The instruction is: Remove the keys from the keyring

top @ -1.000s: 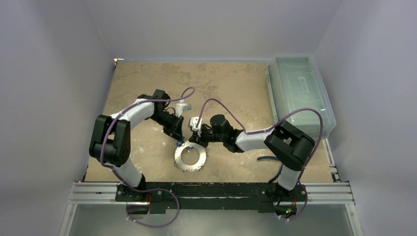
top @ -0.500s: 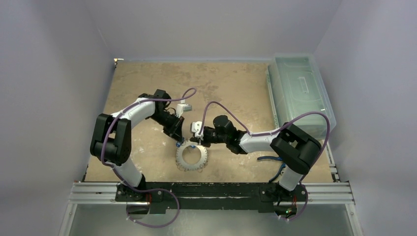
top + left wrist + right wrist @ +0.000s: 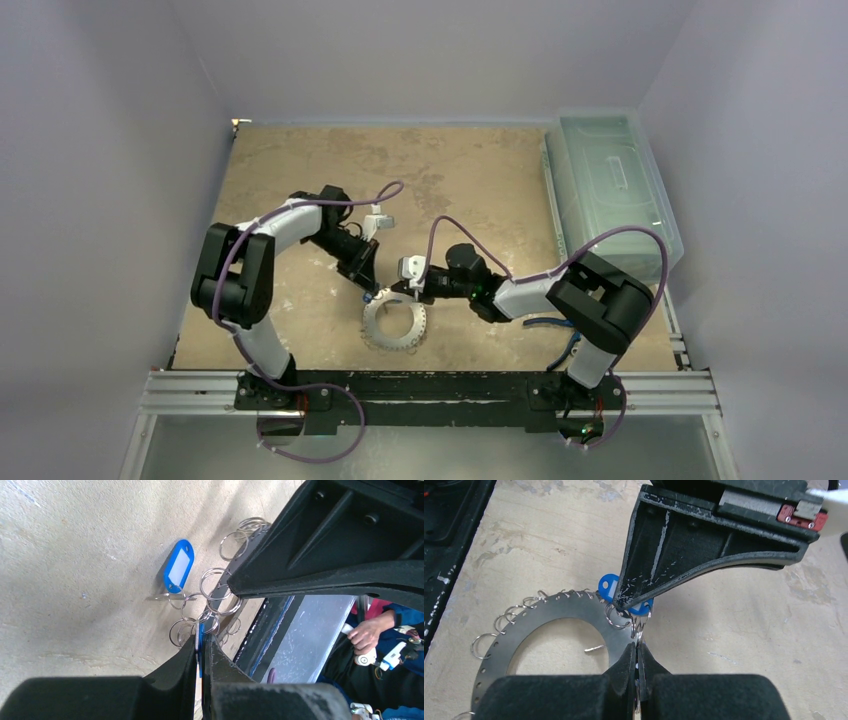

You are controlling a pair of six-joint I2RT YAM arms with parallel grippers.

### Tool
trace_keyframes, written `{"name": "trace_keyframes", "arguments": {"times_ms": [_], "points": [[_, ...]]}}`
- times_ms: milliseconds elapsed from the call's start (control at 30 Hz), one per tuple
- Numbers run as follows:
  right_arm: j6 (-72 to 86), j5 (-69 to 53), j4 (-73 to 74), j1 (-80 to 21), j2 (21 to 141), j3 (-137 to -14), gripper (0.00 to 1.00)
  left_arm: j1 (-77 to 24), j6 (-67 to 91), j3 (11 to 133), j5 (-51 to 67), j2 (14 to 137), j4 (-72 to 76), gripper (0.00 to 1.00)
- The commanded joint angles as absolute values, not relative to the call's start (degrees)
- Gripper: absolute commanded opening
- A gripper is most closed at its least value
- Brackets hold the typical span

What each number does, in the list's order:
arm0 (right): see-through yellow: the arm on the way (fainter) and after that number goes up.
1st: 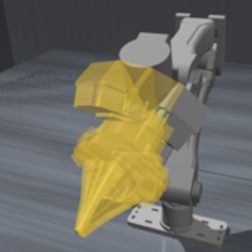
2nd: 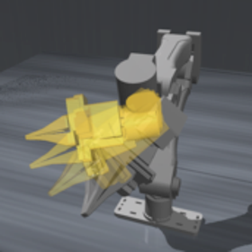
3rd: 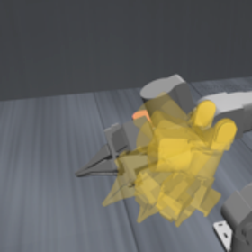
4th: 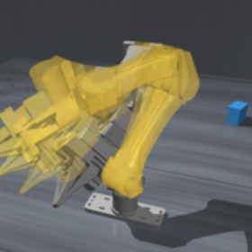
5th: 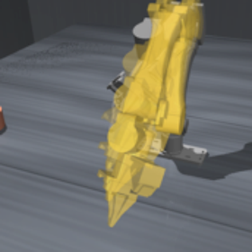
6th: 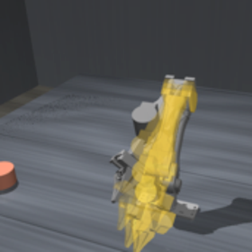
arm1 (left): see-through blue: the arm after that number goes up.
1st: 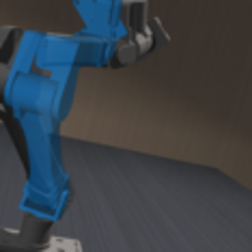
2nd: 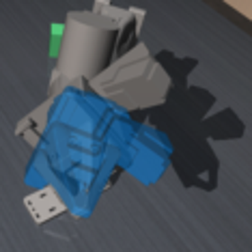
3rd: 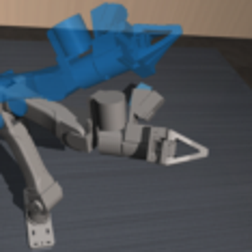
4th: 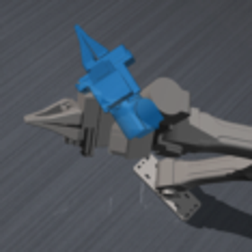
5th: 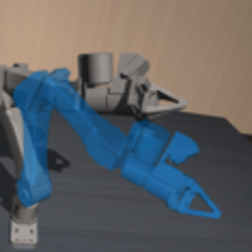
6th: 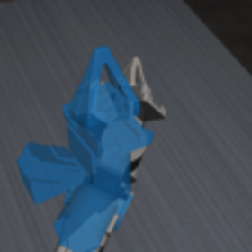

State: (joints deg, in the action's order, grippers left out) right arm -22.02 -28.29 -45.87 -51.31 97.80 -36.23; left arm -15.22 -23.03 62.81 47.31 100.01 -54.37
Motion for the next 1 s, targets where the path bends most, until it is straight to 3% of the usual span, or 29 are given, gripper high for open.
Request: {"name": "trace_keyframes", "arguments": {"times_ms": [0, 200, 667, 967], "points": [[-26.02, -31.69, -52.95, -50.89, 97.46, -35.64, 0.00, -16.00, -21.43, 63.88, 49.96, 102.35, -53.24, 0.00], [-33.78, -31.90, -50.26, -49.59, 95.43, -34.19, 0.00, -16.79, -17.55, 60.99, 52.91, 104.63, -49.92, 0.00], [-31.56, -40.91, -60.69, -48.87, 95.73, -29.89, 0.00, -20.74, -15.24, 62.20, 56.25, 106.95, -46.81, 0.00], [-41.31, -43.27, -49.21, -47.96, 95.13, -31.23, 0.00, -20.67, -15.99, 61.09, 56.56, 104.38, -47.14, 0.00]]}}
